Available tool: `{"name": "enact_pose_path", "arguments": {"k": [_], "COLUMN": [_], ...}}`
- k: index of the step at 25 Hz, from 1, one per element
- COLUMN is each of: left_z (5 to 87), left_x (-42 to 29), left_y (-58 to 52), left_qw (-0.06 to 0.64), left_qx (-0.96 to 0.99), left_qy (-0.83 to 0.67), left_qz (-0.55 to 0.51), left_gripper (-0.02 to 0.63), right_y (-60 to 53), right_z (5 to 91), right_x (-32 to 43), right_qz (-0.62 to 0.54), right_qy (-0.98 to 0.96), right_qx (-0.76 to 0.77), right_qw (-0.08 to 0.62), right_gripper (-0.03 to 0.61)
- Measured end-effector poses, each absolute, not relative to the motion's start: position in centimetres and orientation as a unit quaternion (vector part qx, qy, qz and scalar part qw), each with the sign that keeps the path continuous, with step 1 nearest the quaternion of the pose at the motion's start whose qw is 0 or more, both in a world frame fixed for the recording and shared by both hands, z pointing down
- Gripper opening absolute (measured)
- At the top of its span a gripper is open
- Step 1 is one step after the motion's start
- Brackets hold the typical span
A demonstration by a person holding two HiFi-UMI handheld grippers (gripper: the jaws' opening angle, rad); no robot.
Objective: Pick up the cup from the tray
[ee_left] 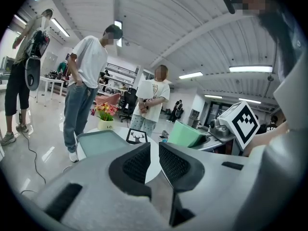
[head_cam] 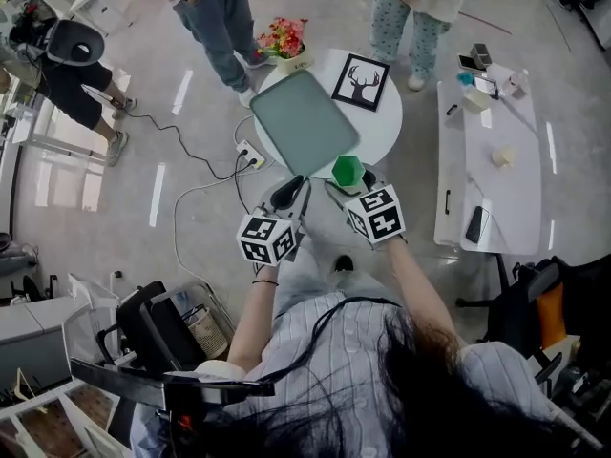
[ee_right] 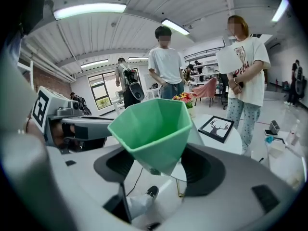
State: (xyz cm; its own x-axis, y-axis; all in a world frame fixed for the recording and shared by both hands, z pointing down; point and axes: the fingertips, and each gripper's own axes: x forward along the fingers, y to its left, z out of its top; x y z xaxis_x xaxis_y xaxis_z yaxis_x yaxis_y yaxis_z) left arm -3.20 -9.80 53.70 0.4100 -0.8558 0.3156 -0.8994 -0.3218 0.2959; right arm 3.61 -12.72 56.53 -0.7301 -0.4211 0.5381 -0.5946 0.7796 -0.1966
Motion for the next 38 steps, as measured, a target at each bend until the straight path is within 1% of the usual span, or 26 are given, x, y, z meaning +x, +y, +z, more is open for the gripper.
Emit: {"name": "enact_pose_path", "arguments": {"k": [11, 16, 25, 38], "left_z": [52.9, 53.7, 53.1, 52.4], "left_x": [-2.8, -2.3, -3.7, -5.5], "left_y": [-4.6, -2.8, 1.0, 8.8], "left_qw": [0.213, 0.219, 0.215, 0.206], "left_qx": [0.807, 0.805, 0.808, 0.821], "left_qy": [-0.549, -0.549, -0.546, -0.529], "left_qz": [0.055, 0.051, 0.050, 0.053], "left_gripper": [0.064, 0.064, 0.064, 0.064], "right_y": [-7.6, -6.0, -2.8, 6.7], "right_z": [56.3, 57.1, 56.3, 55.6], "right_x": [4.0, 4.3, 2.7, 0.7], "right_qz": [0.196, 0.198, 0.202, 0.213], "right_qy": [-0.914, -0.912, -0.912, -0.907], "right_qx": [0.267, 0.263, 0.265, 0.278], "right_qw": [0.232, 0.243, 0.238, 0.233], "right_gripper": [0.307, 0.307, 0.307, 0.307]}}
